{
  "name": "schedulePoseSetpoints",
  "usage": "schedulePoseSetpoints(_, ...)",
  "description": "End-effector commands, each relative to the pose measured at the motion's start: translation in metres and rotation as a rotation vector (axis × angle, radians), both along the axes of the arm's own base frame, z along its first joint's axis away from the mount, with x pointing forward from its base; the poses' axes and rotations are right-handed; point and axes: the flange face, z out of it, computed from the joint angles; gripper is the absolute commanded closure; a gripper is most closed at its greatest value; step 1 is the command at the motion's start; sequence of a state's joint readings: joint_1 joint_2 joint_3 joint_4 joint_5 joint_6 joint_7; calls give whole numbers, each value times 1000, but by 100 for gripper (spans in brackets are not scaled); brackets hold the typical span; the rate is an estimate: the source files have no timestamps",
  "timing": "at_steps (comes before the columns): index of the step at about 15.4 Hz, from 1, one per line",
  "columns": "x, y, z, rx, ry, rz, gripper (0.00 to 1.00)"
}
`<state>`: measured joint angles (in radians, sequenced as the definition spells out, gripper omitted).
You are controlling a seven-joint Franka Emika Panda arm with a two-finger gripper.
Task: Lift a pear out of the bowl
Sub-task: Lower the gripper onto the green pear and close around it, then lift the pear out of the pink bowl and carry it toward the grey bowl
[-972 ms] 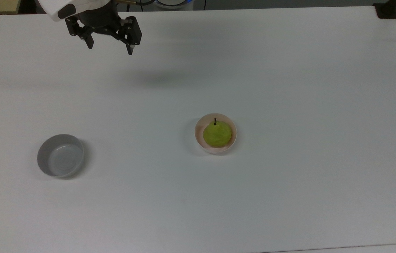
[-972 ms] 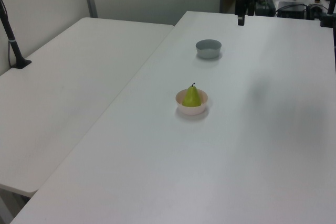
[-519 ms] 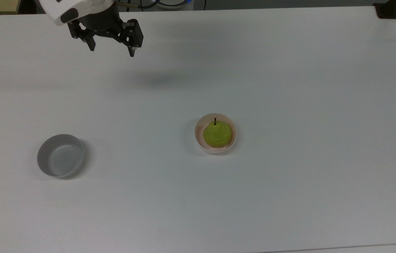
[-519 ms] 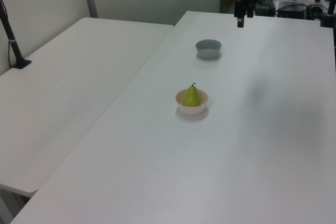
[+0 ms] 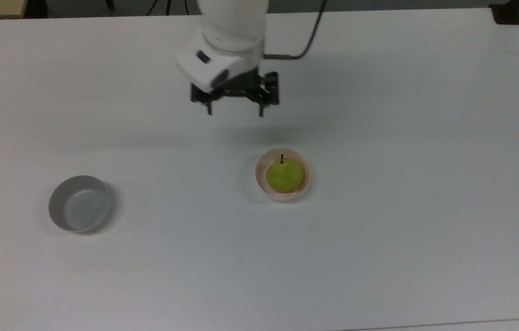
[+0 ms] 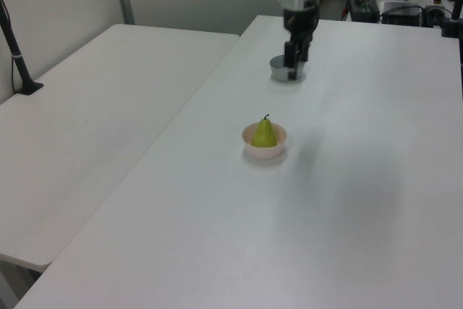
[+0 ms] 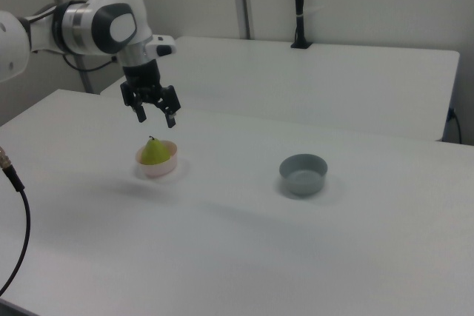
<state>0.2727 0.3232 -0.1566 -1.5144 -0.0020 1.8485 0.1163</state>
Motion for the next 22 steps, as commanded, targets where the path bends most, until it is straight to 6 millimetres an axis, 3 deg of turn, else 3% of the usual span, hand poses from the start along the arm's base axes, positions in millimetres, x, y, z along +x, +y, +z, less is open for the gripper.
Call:
schedulePoseSetpoints(1, 21, 59, -43, -3, -70, -11, 0)
schedulePoseSetpoints(6, 42, 100, -101, -26, -76, -17, 0)
schedulePoseSetpoints(10, 44, 110, -133, -40, -64, 5, 0)
schedulePoseSetpoints(12, 44, 111, -147, -59, -50, 17, 7)
schedulePoseSetpoints(14, 44, 109, -151, -71, -48, 25, 23)
schedulePoseSetpoints(15, 44, 107, -152, -72, -46, 22, 40)
schedulePoseSetpoints(17, 46, 104, -147, -67, -53, 13, 58)
schedulePoseSetpoints(20, 45, 105, -122, -49, -74, 4, 62)
schedulePoseSetpoints(22, 43, 101, -86, -28, -116, 2, 62)
